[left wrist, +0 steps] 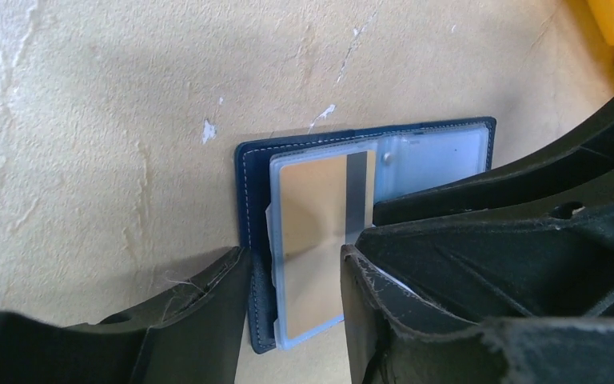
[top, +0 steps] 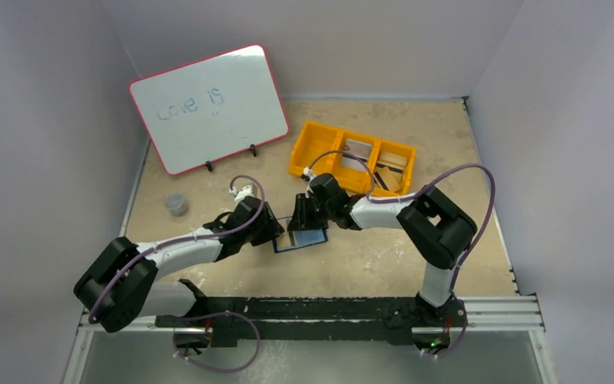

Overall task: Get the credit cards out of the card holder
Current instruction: Remove the credit card from the card holder.

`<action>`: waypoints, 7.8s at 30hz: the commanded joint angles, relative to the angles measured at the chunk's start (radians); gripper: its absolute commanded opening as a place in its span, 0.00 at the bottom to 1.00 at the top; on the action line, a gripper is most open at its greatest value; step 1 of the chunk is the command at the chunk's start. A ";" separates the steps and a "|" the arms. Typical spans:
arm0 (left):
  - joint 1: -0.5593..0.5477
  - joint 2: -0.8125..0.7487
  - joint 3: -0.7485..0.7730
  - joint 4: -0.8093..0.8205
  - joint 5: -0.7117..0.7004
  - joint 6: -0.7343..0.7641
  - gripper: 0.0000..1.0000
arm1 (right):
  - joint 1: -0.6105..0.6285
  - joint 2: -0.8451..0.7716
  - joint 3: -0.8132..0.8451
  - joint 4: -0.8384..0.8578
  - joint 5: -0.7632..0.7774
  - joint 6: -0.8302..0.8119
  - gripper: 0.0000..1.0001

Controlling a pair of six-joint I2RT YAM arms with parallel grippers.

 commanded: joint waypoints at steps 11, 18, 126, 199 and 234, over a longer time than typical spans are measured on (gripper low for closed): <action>0.002 0.019 -0.004 0.133 0.085 0.025 0.19 | -0.018 0.041 -0.081 0.108 -0.103 0.082 0.15; 0.002 0.088 0.020 0.143 0.127 0.050 0.07 | -0.085 0.018 -0.172 0.379 -0.295 0.174 0.00; -0.090 0.176 -0.035 0.012 -0.140 0.046 0.00 | -0.061 -0.113 -0.230 0.293 0.087 0.466 0.00; -0.066 0.308 -0.008 0.465 0.152 0.018 0.47 | -0.300 0.151 -0.509 0.781 -0.341 0.358 0.00; -0.078 0.265 -0.010 0.450 0.162 0.003 0.43 | -0.300 0.145 -0.485 0.698 -0.317 0.299 0.00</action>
